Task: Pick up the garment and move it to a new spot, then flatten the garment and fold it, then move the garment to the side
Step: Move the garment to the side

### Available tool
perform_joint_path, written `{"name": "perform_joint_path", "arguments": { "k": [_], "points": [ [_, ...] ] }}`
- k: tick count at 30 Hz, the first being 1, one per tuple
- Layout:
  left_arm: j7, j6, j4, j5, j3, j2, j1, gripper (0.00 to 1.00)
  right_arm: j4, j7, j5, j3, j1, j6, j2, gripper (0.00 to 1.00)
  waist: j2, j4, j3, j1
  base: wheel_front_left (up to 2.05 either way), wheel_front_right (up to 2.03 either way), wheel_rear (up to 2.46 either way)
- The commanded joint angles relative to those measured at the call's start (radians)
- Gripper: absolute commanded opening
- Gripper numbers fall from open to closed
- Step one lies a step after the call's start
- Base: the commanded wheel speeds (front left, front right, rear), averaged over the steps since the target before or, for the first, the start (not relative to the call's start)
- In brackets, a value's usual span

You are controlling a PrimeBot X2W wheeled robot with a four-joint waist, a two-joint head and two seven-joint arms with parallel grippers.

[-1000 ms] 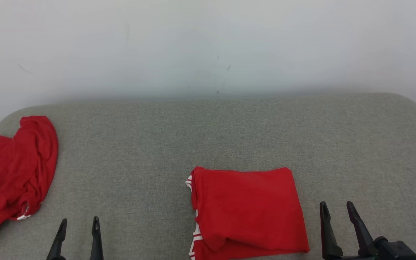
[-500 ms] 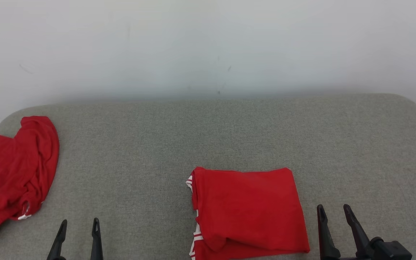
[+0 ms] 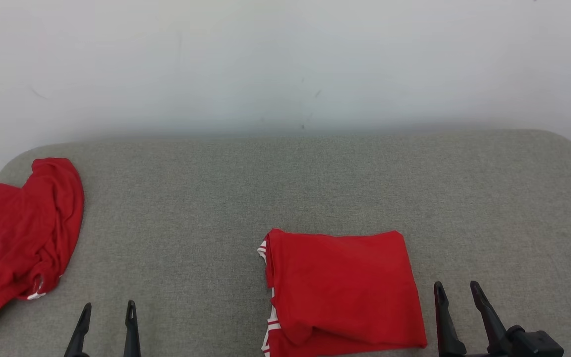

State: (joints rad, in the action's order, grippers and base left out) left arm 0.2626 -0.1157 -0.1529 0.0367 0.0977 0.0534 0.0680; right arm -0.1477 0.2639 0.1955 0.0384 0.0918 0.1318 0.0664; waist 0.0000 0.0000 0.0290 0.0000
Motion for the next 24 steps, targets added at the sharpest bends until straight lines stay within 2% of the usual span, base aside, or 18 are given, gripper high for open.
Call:
{"name": "perform_joint_path", "arguments": {
  "k": [1,11,15,24],
  "points": [
    [0.003,-0.005,-0.002,0.003,0.003,0.001,0.007,1.00,0.003,0.000,-0.004,-0.002,-0.009,-0.003,0.001,1.00,0.0000,0.001,0.000,0.0000,0.00,0.00,0.00],
    [0.003,-0.007,-0.007,0.012,0.000,-0.001,-0.005,1.00,-0.018,0.000,0.000,-0.048,-0.105,-0.003,0.036,1.00,0.0000,0.014,-0.006,0.0000,0.00,0.00,0.00],
    [0.003,-0.005,-0.011,0.015,-0.012,-0.001,-0.011,1.00,-0.122,-0.010,0.003,-0.069,-0.174,-0.003,0.062,1.00,0.0000,0.031,-0.010,0.0000,0.00,0.00,0.00],
    [0.003,-0.001,-0.015,0.027,-0.028,-0.003,-0.023,1.00,-0.369,-0.071,0.012,-0.048,-0.289,-0.003,0.085,1.00,0.0000,0.072,-0.027,0.0000,0.00,0.00,0.00]
  ]
}}
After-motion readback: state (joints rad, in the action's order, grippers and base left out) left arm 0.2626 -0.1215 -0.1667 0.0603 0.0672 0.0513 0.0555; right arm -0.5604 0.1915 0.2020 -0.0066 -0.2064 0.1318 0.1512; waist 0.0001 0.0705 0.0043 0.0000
